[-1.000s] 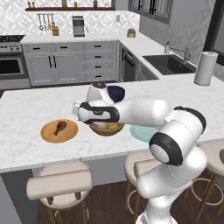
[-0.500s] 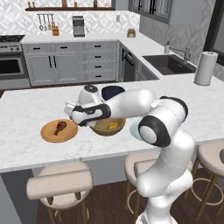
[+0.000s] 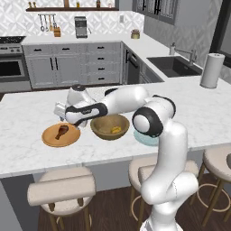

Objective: Pick the chicken drumstick and squash from their plates and place them in the bowl. Then put the bowl in the fridge.

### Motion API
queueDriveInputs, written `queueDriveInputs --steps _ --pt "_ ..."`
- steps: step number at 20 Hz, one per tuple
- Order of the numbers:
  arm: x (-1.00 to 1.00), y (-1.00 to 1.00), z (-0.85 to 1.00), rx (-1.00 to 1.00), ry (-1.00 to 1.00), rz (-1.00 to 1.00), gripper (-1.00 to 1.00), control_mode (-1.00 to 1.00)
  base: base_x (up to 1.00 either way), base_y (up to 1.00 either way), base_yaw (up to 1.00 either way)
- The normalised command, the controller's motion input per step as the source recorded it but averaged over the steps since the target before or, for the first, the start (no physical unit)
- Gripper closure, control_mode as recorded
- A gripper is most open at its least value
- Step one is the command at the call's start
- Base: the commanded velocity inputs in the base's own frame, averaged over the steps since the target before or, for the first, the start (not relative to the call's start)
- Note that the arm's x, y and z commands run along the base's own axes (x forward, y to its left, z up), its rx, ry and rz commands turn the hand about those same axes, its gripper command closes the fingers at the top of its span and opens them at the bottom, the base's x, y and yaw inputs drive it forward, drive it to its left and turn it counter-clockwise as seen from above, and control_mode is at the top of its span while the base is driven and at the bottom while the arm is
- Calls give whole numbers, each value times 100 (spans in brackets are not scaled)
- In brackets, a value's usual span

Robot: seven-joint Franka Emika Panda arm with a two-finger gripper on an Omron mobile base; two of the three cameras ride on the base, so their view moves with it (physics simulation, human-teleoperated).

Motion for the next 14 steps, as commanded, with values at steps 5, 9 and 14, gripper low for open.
queueDriveInputs --steps 5,9,14 --pt "29 10 -4 -2 12 0 -100 -100 0 0 0" --pt "19 10 -23 -1 15 0 -100 -100 0 0 0" --pt "12 5 -37 -6 8 0 -100 -100 0 0 0"
